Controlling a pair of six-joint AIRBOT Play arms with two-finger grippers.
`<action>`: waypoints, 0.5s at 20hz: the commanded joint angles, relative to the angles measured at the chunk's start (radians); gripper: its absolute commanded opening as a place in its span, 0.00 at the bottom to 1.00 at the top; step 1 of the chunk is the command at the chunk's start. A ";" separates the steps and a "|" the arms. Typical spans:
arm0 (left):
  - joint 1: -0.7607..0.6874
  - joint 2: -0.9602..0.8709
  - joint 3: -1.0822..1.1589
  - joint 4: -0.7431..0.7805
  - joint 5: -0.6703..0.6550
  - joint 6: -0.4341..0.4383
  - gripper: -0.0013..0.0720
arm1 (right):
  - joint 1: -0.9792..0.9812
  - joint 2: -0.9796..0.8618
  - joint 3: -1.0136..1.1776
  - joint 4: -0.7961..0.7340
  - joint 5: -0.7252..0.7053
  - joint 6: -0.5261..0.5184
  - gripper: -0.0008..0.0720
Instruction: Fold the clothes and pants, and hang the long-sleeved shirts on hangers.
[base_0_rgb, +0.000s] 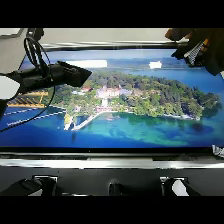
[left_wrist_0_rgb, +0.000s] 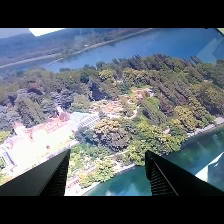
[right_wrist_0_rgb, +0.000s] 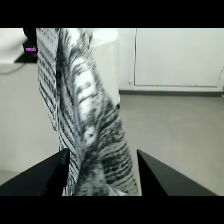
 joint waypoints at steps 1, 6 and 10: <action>0.001 0.000 0.001 0.000 0.000 0.000 0.76 | 0.001 0.101 0.000 0.007 -0.103 0.062 0.71; 0.002 0.002 0.001 0.000 0.000 0.000 0.76 | 0.001 0.168 0.000 0.556 -0.427 -0.056 0.70; 0.003 0.002 0.001 0.001 0.006 0.001 0.73 | 0.019 0.003 0.000 1.688 -0.275 -0.727 0.67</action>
